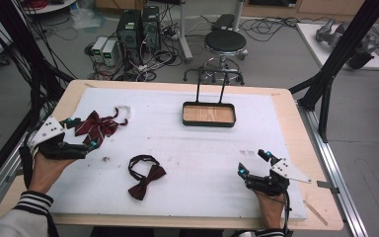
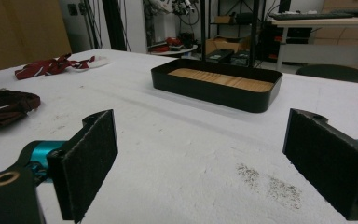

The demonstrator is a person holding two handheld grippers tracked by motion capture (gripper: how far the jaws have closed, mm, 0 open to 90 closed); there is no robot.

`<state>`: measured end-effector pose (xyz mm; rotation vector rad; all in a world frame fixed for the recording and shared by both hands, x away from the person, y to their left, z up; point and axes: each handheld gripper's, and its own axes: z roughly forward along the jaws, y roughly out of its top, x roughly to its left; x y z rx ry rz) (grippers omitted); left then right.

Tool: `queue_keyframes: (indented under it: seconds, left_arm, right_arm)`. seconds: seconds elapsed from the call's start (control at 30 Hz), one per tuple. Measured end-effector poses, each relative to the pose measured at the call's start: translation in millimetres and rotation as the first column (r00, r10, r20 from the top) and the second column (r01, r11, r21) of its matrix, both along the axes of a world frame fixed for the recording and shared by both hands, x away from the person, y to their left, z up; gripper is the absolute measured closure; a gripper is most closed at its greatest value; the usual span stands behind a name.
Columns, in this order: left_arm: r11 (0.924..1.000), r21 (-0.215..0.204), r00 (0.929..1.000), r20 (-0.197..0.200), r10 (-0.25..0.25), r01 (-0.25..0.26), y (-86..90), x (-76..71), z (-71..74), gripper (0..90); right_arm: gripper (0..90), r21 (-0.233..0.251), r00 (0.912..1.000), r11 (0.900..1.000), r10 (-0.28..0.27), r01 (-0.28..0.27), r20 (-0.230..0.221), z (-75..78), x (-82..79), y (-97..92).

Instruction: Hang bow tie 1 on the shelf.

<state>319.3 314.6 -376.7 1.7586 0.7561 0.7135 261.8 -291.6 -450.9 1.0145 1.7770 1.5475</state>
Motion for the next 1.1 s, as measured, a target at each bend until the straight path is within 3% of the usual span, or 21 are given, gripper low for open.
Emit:
queue_keyframes:
  seconds: [0.03, 0.13, 0.2, 0.37, 0.4, 0.43, 0.5, 0.57, 0.6, 0.63, 0.7, 0.73, 0.83, 0.9, 0.93, 0.97, 1.1]
  left_arm:
    - [0.9997, 0.023, 0.9996, -0.027, 0.009, -0.008, 1.4, 7.3, 4.1, 8.1]
    - [0.9986, 0.048, 0.9985, -0.049, 0.025, -0.023, 2.4, 14.2, 7.3, 8.2]
    - [0.9954, 0.092, 0.9965, -0.076, 0.034, -0.027, 3.0, 22.6, 11.1, 8.3]
    - [0.9918, 0.124, 0.9916, -0.121, 0.045, -0.03, 4.5, 36.7, 13.7, 9.7]
    - [0.9865, 0.16, 0.9837, -0.169, 0.062, -0.035, 4.9, 46.2, 13.7, 10.2]
    - [0.9865, 0.16, 0.9837, -0.169, 0.062, -0.035, 4.9, 46.2, 13.7, 10.3]
    - [0.9843, 0.171, 0.9768, -0.199, 0.078, -0.044, 5.2, 54.2, 14.6, 10.2]
    - [0.9777, 0.202, 0.9683, -0.228, 0.103, -0.056, 4.8, 65.4, 17.7, 10.9]
    - [0.9777, 0.202, 0.9683, -0.228, 0.103, -0.056, 4.8, 65.4, 17.7, 10.9]
    - [0.9704, 0.236, 0.9614, -0.25, 0.114, -0.054, 3.0, 73.7, 20.9, 11.1]
    - [0.9688, 0.241, 0.9582, -0.26, 0.12, -0.056, 1.7, 77.7, 22.0, 12.1]
    - [0.9663, 0.252, 0.9545, -0.271, 0.125, -0.055, 0.8, 81.7, 23.2, 12.7]
    - [0.9558, 0.289, 0.9288, -0.337, 0.155, -0.055, -2.6, 99.6, 22.2, 14.6]
    - [0.9523, 0.3, 0.9245, -0.346, 0.16, -0.052, -3.5, 102.8, 21.3, 14.7]
    - [0.9473, 0.317, 0.9104, -0.377, 0.171, -0.047, -5.7, 110.4, 18.1, 14.9]
    - [0.9473, 0.317, 0.9104, -0.377, 0.171, -0.047, -5.7, 110.4, 18.1, 15.7]
    - [0.9364, 0.35, 0.883, -0.43, 0.188, -0.029, -9.1, 124.4, 11.2, 16.5]
  right_arm:
    - [9.1, -0.001, 1.0, 1.0, -0.001, 0.001, 0.001, 0.0, 0.0, 0.0]
    - [9.1, -0.002, 1.0, 1.0, 0.0, 0.0, 0.003, -0.1, 0.1, 0.2]
    - [9.1, -0.009, 1.0, 1.0, 0.001, -0.001, -0.002, 0.1, 0.4, 0.6]
    - [9.1, -0.012, 1.0, 0.9999, -0.001, 0.001, 0.0, 0.2, 0.3, 1.0]
    - [9.1, -0.011, 1.0, 0.9999, -0.001, 0.001, 0.001, 0.1, 0.5, 0.9]
    - [9.1, -0.009, 1.0, 1.0, -0.003, 0.003, -0.003, 0.2, 0.2, 0.9]
    - [9.1, -0.008, 1.0, 1.0, -0.004, 0.004, -0.003, 0.1, 0.5, 0.7]
    - [9.1, -0.01, 1.0, 0.9999, -0.004, 0.004, 0.0, 0.1, 0.8, 0.4]
    - [9.1, -0.007, 1.0, 1.0, -0.005, 0.005, -0.005, 0.1, 0.5, 0.7]
    - [9.1, -0.01, 1.0, 0.9999, -0.006, 0.006, -0.003, 0.1, 0.5, 0.7]
    - [9.1, -0.008, 1.0, 0.9999, -0.006, 0.006, -0.004, 0.2, 0.2, 1.0]
    - [9.1, -0.01, 1.0, 0.9999, -0.005, 0.005, -0.002, 0.1, 0.2, 0.9]
    - [9.1, -0.01, 1.0, 0.9999, -0.008, 0.008, 0.004, 0.0, 0.1, 0.6]
    - [9.1, -0.008, 1.0, 0.9999, -0.007, 0.007, 0.002, 0.0, 0.2, 0.3]
    - [9.1, -0.006, 1.0, 1.0, -0.008, 0.008, -0.001, 0.0, 0.0, 0.3]
    - [9.1, -0.007, 1.0, 0.9999, -0.007, 0.007, 0.001, -0.1, 0.1, 0.2]
    - [9.1, -0.009, 1.0, 0.9999, -0.008, 0.008, 0.004, -0.1, 0.2, 0.4]
